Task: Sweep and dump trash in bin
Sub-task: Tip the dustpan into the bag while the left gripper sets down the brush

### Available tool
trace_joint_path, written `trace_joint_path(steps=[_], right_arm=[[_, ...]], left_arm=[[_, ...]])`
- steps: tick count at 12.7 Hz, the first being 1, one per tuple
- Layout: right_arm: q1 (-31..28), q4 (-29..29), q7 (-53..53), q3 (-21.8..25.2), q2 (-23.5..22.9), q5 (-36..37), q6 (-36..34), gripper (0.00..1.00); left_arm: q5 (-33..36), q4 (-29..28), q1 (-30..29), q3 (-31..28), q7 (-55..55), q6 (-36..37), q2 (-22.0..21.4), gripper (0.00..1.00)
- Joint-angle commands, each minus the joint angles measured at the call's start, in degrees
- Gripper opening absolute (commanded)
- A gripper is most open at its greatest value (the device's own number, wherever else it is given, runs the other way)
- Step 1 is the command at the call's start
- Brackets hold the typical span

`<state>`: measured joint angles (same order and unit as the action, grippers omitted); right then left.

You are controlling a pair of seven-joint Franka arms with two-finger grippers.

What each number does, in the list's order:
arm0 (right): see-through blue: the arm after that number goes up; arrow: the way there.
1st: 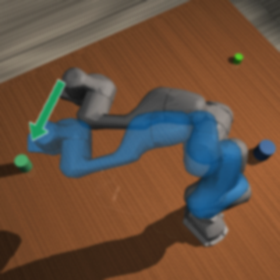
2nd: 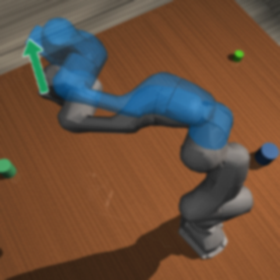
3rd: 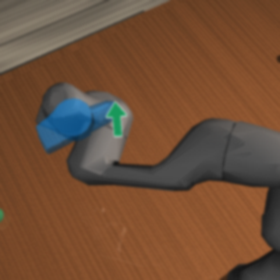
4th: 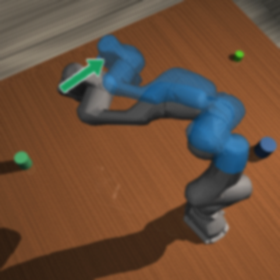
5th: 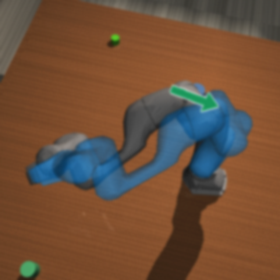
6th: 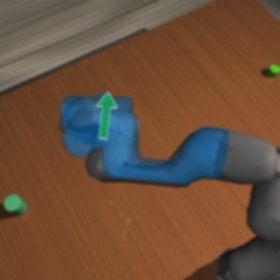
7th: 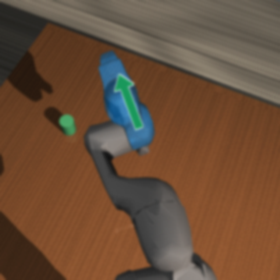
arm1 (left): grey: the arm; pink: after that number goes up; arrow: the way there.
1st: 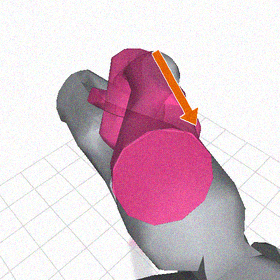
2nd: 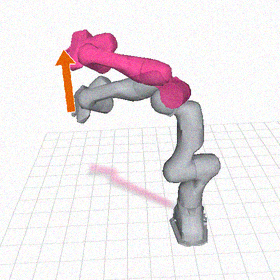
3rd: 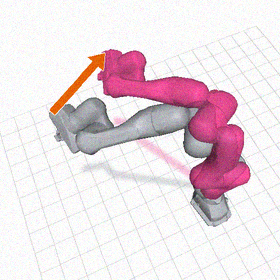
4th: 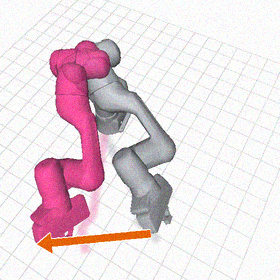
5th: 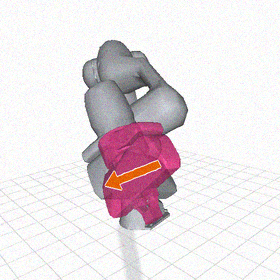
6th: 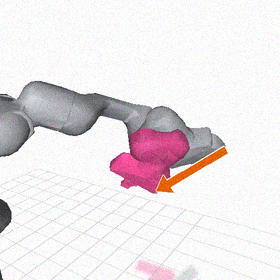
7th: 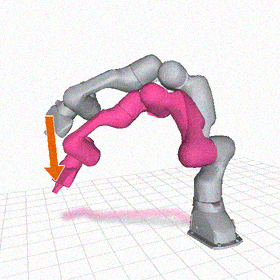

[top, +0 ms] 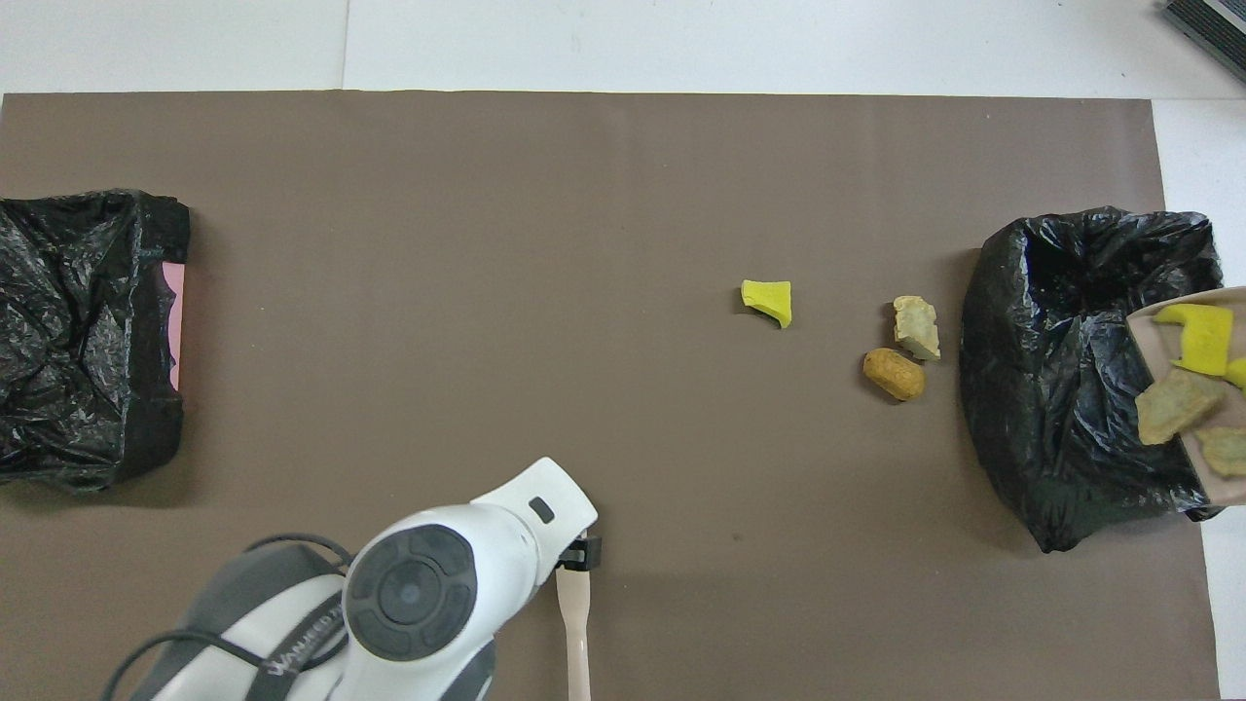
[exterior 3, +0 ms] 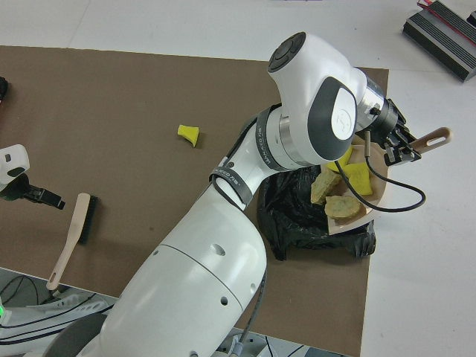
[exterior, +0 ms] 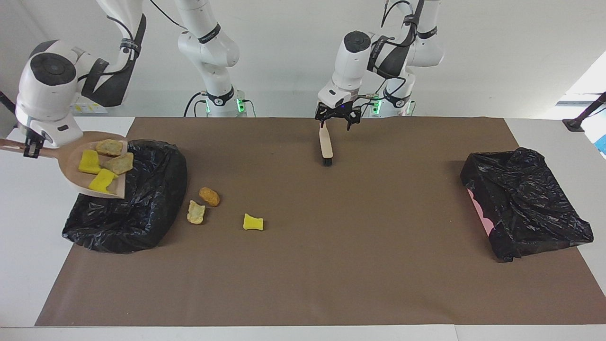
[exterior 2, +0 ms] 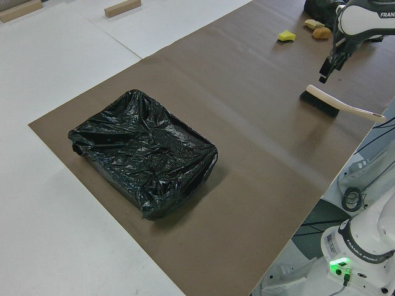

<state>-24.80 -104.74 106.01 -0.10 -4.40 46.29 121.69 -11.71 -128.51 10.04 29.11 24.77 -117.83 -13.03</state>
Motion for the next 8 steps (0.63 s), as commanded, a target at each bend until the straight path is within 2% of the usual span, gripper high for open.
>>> trace_joint_path(steps=[1, 3, 5, 8], right_arm=[[-1.8, -4.8, 0.9, -0.6, 3.2, 1.8, 2.9, 0.00], [2.4, -7.0, -3.5, -0.7, 4.2, 2.4, 1.9, 0.00], [4.3, -7.0, -4.8, -0.6, 4.7, 2.7, -1.0, 0.00], [0.3, -6.1, -3.0, -0.3, 6.2, 7.3, 1.7, 0.00]], left_arm=[[5.6, 11.1, 0.2, -8.2, -8.3, 7.8, 4.1, 1.00], [7.2, 16.2, 0.0, -14.2, -14.5, 9.3, 5.1, 1.00], [7.3, 21.6, -0.1, -19.8, -19.7, 12.3, 6.2, 1.00], [8.4, 29.3, -0.3, -26.6, -28.1, 19.9, 6.3, 1.00]])
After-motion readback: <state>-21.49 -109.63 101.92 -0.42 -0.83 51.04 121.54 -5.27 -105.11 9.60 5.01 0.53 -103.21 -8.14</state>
